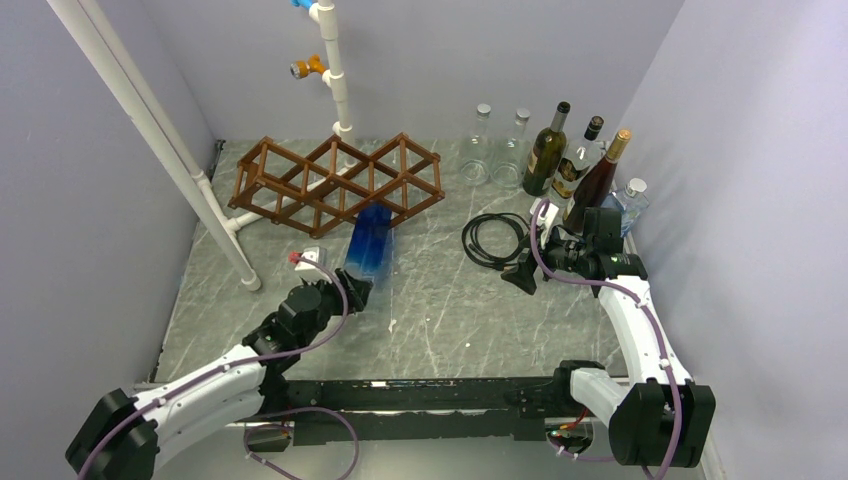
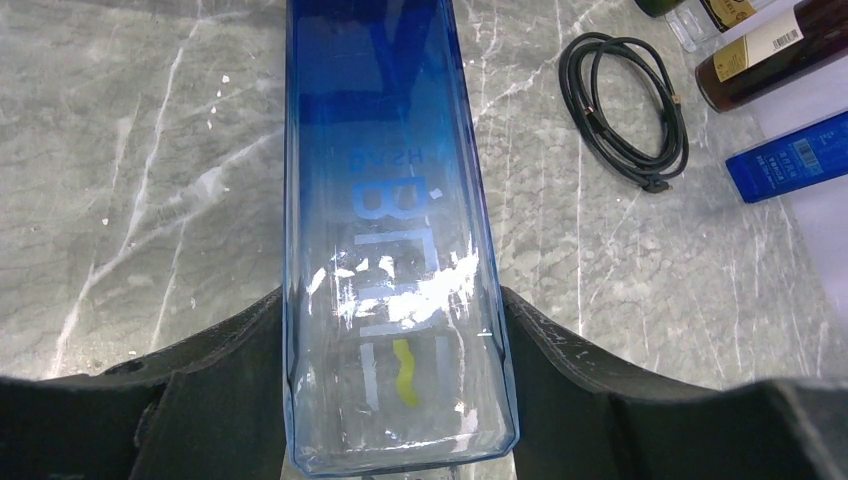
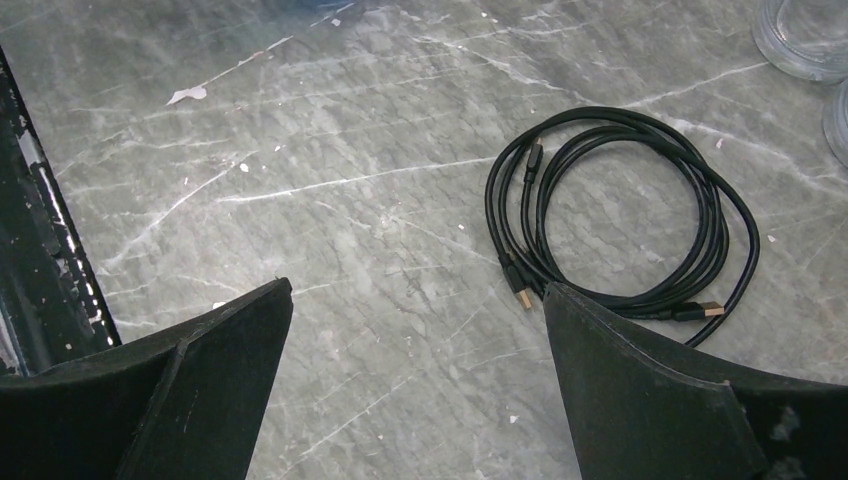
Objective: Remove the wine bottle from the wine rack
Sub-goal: Pick up the wine bottle from the wine rack.
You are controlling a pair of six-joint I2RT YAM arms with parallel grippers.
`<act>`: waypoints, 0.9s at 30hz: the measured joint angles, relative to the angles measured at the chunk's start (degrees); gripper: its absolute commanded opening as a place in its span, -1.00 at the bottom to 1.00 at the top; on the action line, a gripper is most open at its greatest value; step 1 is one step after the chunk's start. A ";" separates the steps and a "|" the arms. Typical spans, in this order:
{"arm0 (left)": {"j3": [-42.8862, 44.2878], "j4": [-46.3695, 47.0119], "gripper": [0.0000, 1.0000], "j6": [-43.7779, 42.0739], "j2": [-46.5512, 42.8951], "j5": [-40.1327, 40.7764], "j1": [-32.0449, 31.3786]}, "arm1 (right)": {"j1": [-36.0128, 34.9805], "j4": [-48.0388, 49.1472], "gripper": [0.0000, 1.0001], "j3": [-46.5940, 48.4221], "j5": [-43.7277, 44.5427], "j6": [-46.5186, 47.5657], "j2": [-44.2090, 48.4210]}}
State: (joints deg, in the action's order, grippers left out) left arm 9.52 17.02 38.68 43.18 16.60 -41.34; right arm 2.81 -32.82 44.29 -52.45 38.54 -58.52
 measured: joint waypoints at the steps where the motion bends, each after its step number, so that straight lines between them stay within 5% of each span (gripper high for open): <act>1: 0.00 -0.68 -1.00 0.15 -0.59 -0.11 -0.02 | 0.00 0.00 0.99 0.00 0.00 0.00 0.00; 27: -1.68 -12.52 -1.00 7.85 -14.56 -1.31 -0.92 | 0.00 0.02 0.99 -0.02 0.00 0.07 -0.02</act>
State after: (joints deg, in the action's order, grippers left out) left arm 7.84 4.49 46.52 28.62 15.29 -42.26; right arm 2.81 -32.80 44.27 -52.45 38.61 -58.54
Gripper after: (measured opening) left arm 0.676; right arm 0.993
